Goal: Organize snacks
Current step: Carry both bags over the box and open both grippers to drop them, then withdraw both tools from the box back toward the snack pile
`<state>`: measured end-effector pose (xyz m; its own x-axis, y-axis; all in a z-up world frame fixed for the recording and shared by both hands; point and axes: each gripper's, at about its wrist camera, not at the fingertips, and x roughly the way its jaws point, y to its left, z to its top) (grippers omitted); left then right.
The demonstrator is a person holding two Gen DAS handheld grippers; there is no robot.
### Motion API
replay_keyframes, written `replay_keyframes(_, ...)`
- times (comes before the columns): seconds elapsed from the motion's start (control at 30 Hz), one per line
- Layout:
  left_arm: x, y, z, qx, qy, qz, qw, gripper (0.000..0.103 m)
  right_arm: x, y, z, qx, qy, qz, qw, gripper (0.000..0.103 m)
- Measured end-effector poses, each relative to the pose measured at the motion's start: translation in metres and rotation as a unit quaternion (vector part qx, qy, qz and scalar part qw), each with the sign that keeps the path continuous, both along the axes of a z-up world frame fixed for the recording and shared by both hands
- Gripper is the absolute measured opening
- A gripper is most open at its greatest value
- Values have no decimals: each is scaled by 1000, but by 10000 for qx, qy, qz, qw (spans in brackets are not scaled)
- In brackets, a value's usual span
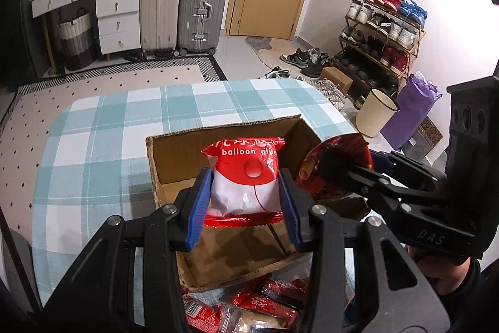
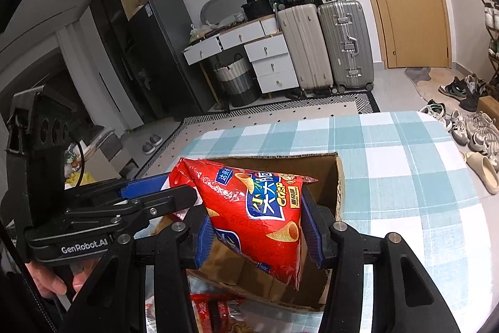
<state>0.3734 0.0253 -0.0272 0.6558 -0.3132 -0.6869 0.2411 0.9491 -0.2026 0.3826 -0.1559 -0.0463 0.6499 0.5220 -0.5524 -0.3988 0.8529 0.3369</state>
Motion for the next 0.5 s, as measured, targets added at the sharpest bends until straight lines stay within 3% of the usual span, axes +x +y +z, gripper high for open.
replay_keyframes(0.13,7,0,-10,36,102,-5,9999,42,4,0,-5,-57,16,-13,10000,50)
replay_keyframes(0.2,11,-1,-14,174,153,23,9997,63,7,1,-7,-107,87,-16,9999,58)
replay_keyframes(0.27,7,2,-15,198,60,82,9998,70,7,2,-9,-122,180,56,9997,72)
replay_keyframes(0.5,-11,14,-4,177,-119,246,9995,70,-9,-6,2,-82,-76,-43,9999,73)
